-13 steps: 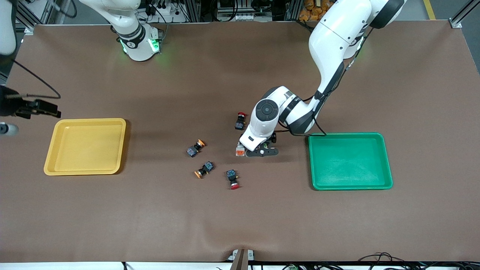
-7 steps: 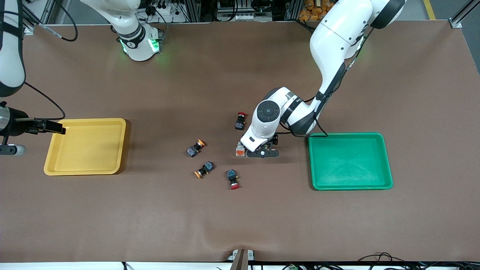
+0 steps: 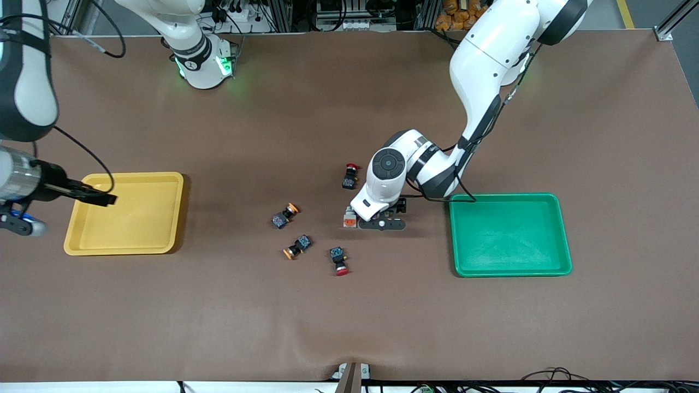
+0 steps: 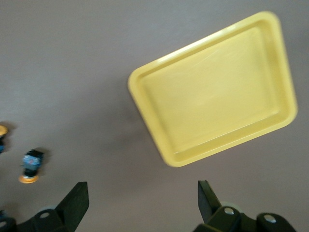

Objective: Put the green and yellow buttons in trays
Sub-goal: 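Grasp the green button with the left gripper while the right gripper moves out, then carry the green button toward the green tray while the right gripper reaches buttons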

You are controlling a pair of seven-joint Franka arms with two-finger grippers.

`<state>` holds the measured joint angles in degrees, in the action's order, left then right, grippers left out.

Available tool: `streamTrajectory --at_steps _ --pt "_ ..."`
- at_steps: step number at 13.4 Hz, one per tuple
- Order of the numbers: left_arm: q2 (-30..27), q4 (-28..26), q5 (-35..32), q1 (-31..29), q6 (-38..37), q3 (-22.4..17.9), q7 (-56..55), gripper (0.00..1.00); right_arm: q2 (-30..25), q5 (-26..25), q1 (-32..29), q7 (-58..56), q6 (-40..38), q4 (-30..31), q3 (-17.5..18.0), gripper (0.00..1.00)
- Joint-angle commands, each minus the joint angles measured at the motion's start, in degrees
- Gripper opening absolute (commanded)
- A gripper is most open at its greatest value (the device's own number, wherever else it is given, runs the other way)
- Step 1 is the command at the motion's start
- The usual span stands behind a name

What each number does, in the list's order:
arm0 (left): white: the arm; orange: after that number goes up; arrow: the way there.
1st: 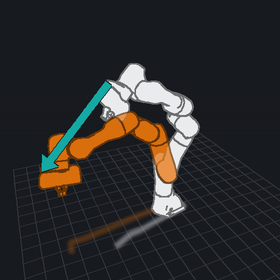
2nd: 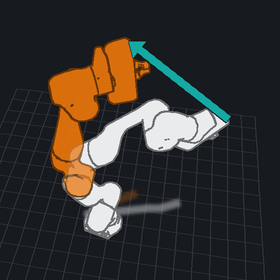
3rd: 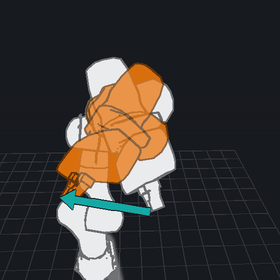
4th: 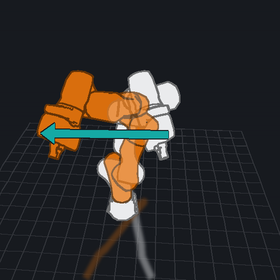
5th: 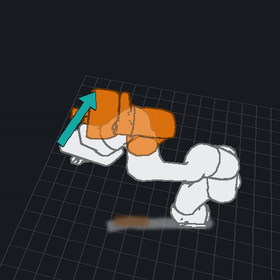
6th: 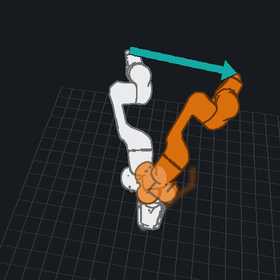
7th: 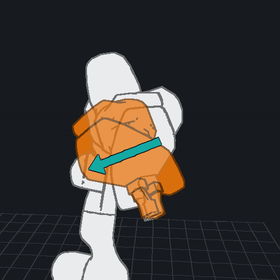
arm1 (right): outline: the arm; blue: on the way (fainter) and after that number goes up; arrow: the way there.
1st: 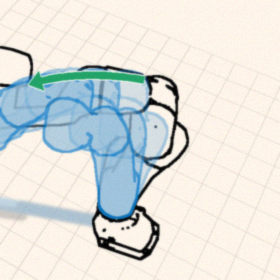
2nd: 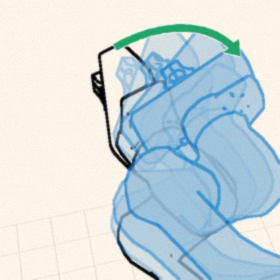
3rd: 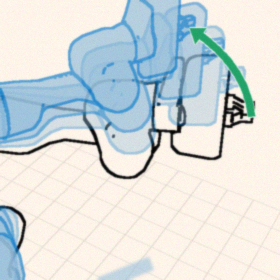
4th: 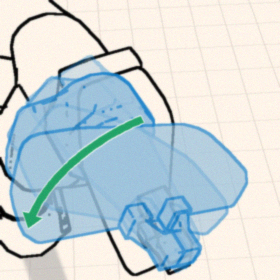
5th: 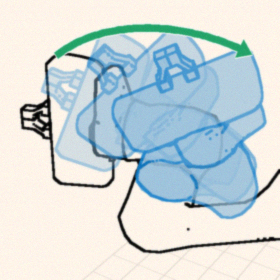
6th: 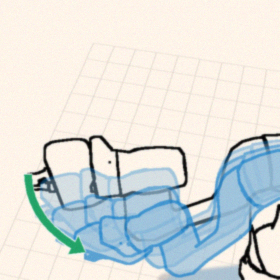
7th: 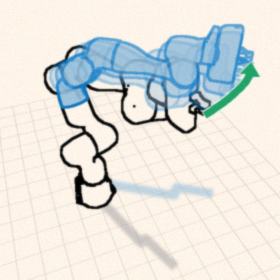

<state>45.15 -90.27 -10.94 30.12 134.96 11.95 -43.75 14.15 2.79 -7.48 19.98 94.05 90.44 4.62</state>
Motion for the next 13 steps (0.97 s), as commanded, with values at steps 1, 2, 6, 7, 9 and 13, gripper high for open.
streamTrajectory --at_steps 1,2,6,7,9,13 --pt "0.4 -0.5 -1.4 0.1 -0.2 -0.1 0.4 1.00 1.8 2.1 2.1 7.3 0.2 -0.4 -0.2 1.00" --pt "0.5 -0.5 -1.4 0.3 -0.2 -0.1 0.4 1.00 3.0 2.0 2.3 11.8 1.6 -0.4 -0.2 1.00" --pt "0.6 -0.4 -1.4 0.4 -0.2 -0.1 0.4 1.00 7.3 1.9 9.0 31.1 5.5 0.0 -0.3 1.00" --pt "0.7 -0.3 -1.5 0.4 -0.2 -0.1 0.7 1.00 8.4 1.2 11.1 36.3 6.3 0.0 -0.3 1.00" --pt "0.8 -0.1 -1.4 0.6 -0.2 -0.1 0.4 0.57 10.1 1.2 13.2 44.3 8.0 0.0 -0.3 1.00" --pt "0.4 0.4 -1.4 0.5 -0.2 -0.1 0.2 0.00 11.9 1.3 16.1 50.9 9.4 0.0 -0.3 1.00"
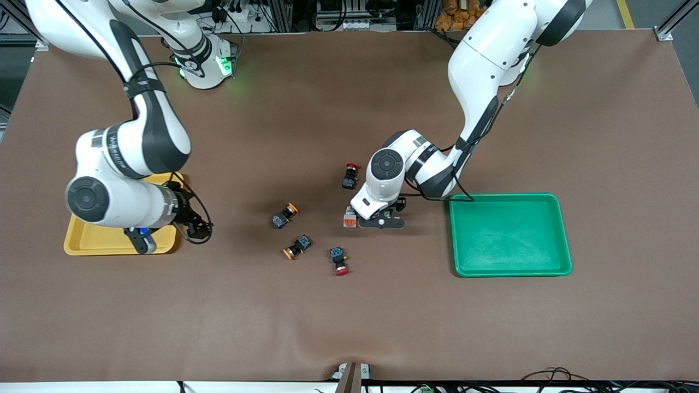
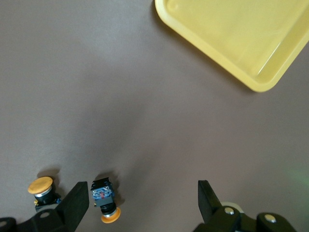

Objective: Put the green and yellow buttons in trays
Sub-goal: 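Carry the green button toward the green tray while the right gripper reaches buttons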

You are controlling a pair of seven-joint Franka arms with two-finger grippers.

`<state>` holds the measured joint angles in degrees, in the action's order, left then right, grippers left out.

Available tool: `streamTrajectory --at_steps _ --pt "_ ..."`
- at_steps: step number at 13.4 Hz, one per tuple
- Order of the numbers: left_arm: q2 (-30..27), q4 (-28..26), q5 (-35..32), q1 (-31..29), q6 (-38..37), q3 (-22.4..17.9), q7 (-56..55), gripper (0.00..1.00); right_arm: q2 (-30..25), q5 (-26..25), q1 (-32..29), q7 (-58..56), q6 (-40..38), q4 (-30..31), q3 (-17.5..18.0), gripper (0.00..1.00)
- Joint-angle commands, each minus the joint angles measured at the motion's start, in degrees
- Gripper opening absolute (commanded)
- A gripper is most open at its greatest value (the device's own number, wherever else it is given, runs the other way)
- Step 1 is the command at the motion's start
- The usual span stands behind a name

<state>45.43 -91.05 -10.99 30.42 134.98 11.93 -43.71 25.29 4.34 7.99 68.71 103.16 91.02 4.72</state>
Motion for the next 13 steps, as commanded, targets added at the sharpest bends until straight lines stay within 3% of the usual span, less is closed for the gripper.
streamTrajectory --at_steps 1,6,10,13 --pt "-0.5 1.0 -1.4 -0.2 -0.3 -0.1 0.2 0.00 1.0 -0.2 1.8 3.0 0.4 -0.7 -0.4 1.00" --pt "-5.9 0.8 -1.4 -3.1 -6.5 -0.1 -0.2 0.00 4.1 -0.6 7.8 12.1 4.5 -0.7 -0.4 1.00" --pt "-13.5 0.7 -1.5 -10.1 -14.4 0.3 1.2 0.00 9.0 -0.6 13.4 18.5 10.6 -0.7 -0.6 1.00" --pt "-16.0 0.3 -1.4 -16.0 -18.9 0.5 7.1 0.00 11.3 -2.7 14.7 18.6 14.1 -0.7 -0.7 1.00"
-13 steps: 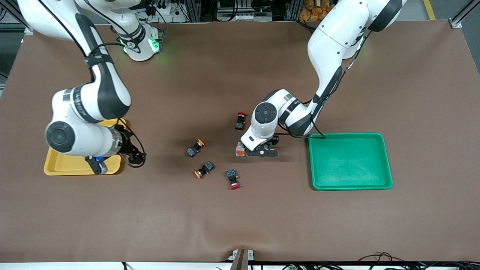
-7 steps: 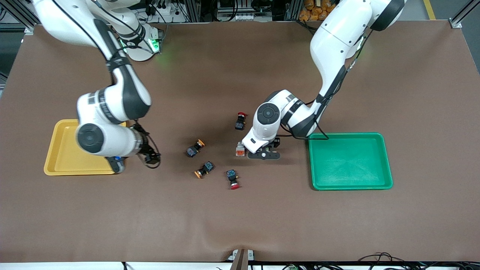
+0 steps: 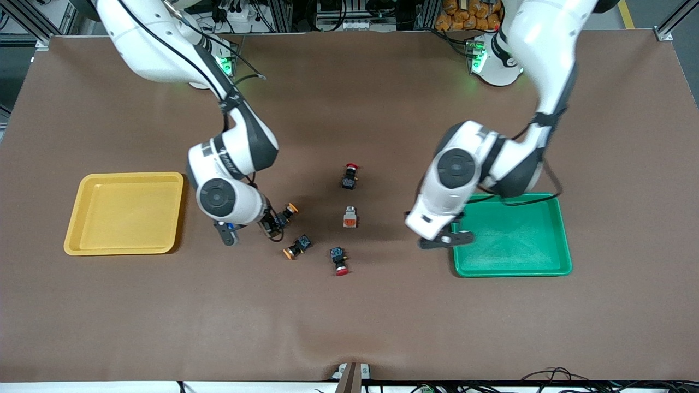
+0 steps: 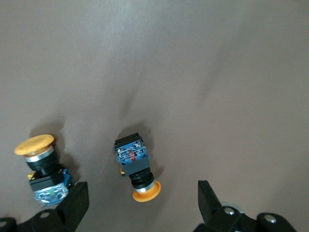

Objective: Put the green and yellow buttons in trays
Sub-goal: 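Carry the green button toward the green tray while the right gripper reaches buttons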

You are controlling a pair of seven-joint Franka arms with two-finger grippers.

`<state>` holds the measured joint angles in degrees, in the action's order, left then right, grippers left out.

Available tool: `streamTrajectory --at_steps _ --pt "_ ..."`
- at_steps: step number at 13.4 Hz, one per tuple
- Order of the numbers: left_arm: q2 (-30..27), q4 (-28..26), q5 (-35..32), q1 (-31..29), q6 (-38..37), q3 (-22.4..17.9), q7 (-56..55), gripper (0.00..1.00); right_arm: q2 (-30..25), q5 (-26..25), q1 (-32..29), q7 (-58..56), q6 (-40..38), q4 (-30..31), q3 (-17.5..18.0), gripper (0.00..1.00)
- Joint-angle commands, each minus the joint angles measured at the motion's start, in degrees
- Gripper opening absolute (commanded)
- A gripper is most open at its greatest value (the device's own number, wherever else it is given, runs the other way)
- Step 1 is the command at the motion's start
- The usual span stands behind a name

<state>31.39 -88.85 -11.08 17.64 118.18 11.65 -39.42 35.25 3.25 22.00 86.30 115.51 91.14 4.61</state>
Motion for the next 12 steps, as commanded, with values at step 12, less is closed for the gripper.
streamTrajectory --at_steps 12 --pt "-4.2 -17.5 -1.5 -21.0 12.3 0.8 16.9 0.00 6.2 -8.2 3.3 -4.7 7.4 0.1 -0.3 0.92"
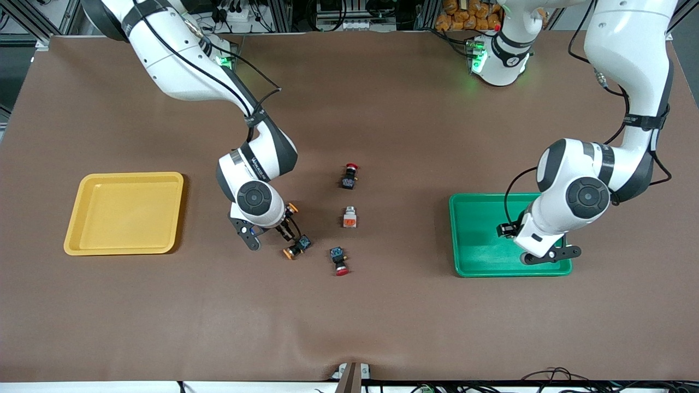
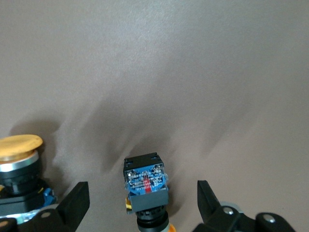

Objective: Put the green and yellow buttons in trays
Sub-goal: 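Release the green button in the green tray while the right gripper grasps a yellow button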

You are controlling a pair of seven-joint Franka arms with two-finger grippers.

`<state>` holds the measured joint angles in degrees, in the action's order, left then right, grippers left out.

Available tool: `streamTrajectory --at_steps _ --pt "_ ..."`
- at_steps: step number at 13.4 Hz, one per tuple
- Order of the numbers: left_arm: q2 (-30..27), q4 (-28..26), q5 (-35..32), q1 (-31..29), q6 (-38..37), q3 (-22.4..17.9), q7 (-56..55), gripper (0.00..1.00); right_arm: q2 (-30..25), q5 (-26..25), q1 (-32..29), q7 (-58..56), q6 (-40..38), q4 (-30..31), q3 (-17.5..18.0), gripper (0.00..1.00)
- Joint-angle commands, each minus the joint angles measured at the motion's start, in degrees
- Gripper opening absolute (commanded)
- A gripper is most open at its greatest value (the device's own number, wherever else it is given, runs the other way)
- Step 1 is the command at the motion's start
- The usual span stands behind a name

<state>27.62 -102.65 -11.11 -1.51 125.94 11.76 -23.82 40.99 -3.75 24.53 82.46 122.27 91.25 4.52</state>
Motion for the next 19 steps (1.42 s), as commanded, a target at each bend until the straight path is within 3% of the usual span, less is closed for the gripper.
streamTrajectory --at_steps 1,2,3,4,5,6,7,9,11,15,19 --pt "-0.4 -4.9 -1.5 -2.7 7.0 0.7 2.5 0.00 0.7 -1.0 1.0 -0.6 1.2 0.0 -0.2 0.88" --pt "0.2 -5.5 -1.4 -3.4 8.5 0.6 4.2 0.00 1.1 -1.0 1.2 -0.6 1.7 0.1 -0.2 0.85" --pt "1.3 -5.5 -1.5 -4.7 9.3 0.7 5.4 0.09 1.4 -0.9 1.2 -0.6 1.7 0.1 -0.2 0.73" --pt "1.8 -5.5 -1.5 -5.2 9.8 0.7 5.5 0.43 1.5 -0.8 1.3 -0.6 1.7 0.1 -0.2 0.56" --pt "1.9 -5.6 -1.5 -5.2 9.8 0.7 5.9 0.99 1.5 -0.8 1.3 -0.8 1.7 0.1 -0.2 0.43" --pt "1.4 -6.0 -1.5 -5.2 9.7 0.7 6.3 1.00 1.5 -0.8 1.3 -0.9 1.7 0.1 -0.2 0.32" --pt "0.6 -6.1 -1.4 -5.2 9.1 0.8 6.5 1.00 1.5 -0.8 1.3 -1.1 1.5 0.1 -0.2 0.11" --pt "-1.9 -6.0 -1.4 -5.0 7.2 1.0 6.6 1.00 1.2 -0.8 1.1 -1.5 0.9 0.1 -0.2 0.03" --pt "-4.1 -5.7 -1.2 -4.8 5.6 3.2 5.8 1.00 0.6 -0.8 0.6 -1.7 -0.4 -0.6 -0.1 0.00" --pt "-4.0 -3.9 -0.5 -3.8 3.3 10.0 2.0 1.00 -0.7 0.8 -2.2 -7.5 -11.3 -5.4 0.0 0.00" --pt "-1.0 -0.5 -0.8 6.5 3.3 10.9 -6.7 1.00 -4.9 0.8 -8.6 -18.3 -18.7 -5.3 0.0 0.00"
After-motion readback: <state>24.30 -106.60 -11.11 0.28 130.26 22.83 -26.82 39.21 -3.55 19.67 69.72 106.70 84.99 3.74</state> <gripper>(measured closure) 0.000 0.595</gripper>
